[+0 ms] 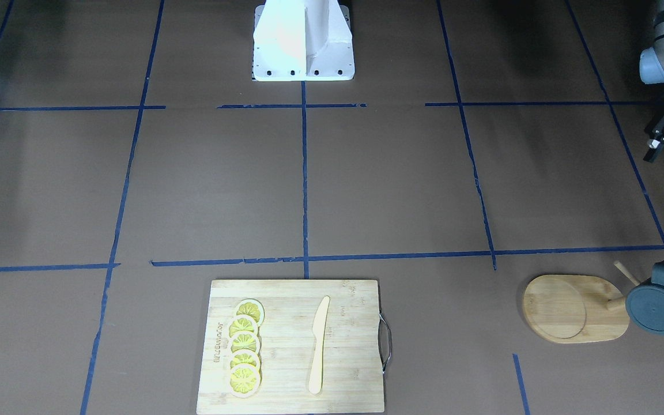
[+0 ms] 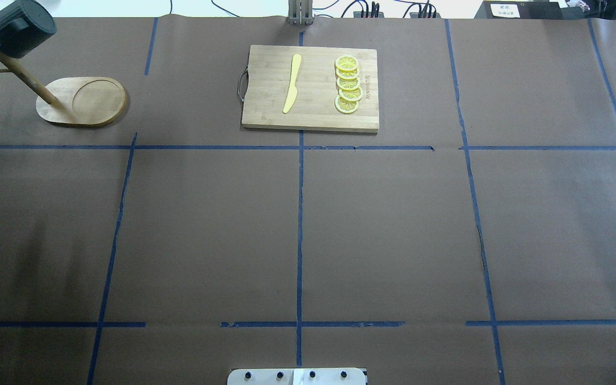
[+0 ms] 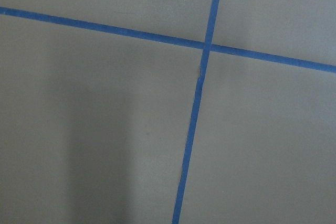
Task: Hang cup on storage rack
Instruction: 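Open the left gripper and pull it back from the hanging mug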
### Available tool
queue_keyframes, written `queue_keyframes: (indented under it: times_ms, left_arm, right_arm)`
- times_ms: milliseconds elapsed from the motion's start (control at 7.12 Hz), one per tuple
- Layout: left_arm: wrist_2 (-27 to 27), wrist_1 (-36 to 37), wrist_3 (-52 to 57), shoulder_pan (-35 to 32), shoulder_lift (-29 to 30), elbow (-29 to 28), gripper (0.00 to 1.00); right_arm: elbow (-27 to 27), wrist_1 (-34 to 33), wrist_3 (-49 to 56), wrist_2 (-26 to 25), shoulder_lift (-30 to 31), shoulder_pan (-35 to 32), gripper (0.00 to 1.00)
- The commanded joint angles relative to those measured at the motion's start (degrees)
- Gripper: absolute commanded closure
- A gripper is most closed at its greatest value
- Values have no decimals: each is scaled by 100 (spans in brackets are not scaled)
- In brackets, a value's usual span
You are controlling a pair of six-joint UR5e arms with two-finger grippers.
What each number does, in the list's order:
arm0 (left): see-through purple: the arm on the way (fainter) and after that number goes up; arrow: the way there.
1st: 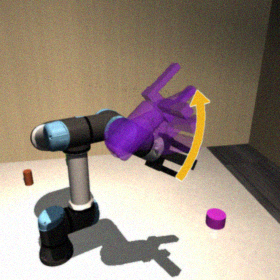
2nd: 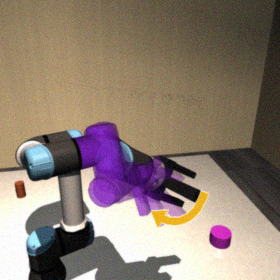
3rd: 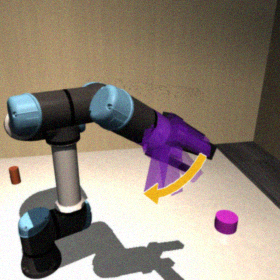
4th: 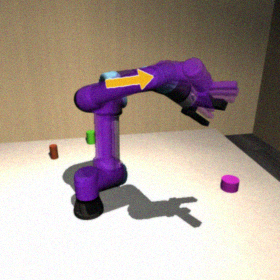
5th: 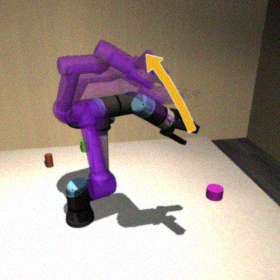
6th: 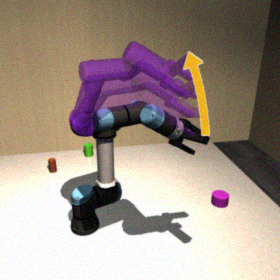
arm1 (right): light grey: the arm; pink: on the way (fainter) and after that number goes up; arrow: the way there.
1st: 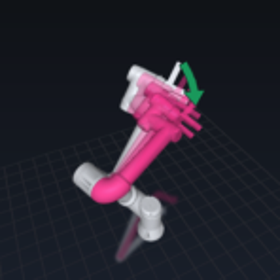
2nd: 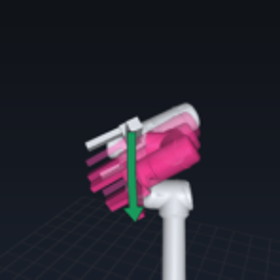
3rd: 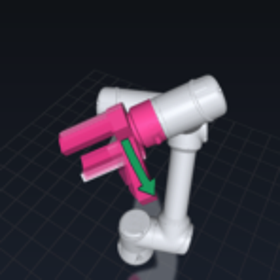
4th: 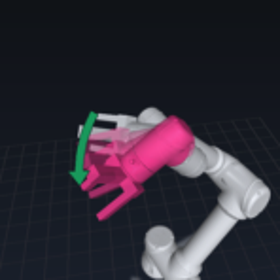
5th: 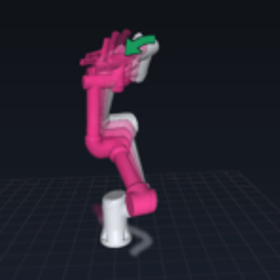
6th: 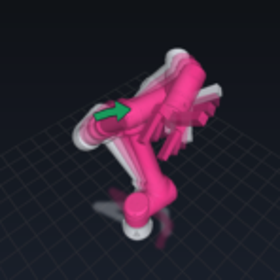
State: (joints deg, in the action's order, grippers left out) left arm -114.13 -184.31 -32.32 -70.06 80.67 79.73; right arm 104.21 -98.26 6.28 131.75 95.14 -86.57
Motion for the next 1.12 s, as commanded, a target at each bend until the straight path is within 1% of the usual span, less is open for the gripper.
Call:
queue_keyframes:
  times_ms: [0, 281, 421, 562, 702, 843, 983]
  left_arm:
    - [22, 1460, 1984, -759, 19, 25, 0]
    - [58, 2867, 3489, -1140, 72, 42, 0]
    - [49, 3535, 3748, -1263, 89, 156, 0]
    - [49, 4395, 4038, -1282, 98, 470, 0]
    - [92, 5552, 4528, -1343, 142, 969, 0]
    - [676, 6634, 4802, -1413, 203, 1409, 0]
    - [777, 7819, 4831, -1440, 387, 1596, 0]
  right_arm:
    - [3, 0, 14, 0, 5, 0, 0]
    - [3, 0, 5, 0, 13, 0, 0]
    - [3, 0, 5, 0, 13, 0, 0]
    - [3, 0, 5, 9, 13, 0, 0]
    - [3, 0, -4, 9, 13, 0, 0]
    - [3, 0, -4, 9, 13, 0, 0]
    - [3, 0, -4, 9, 22, 0, 0]
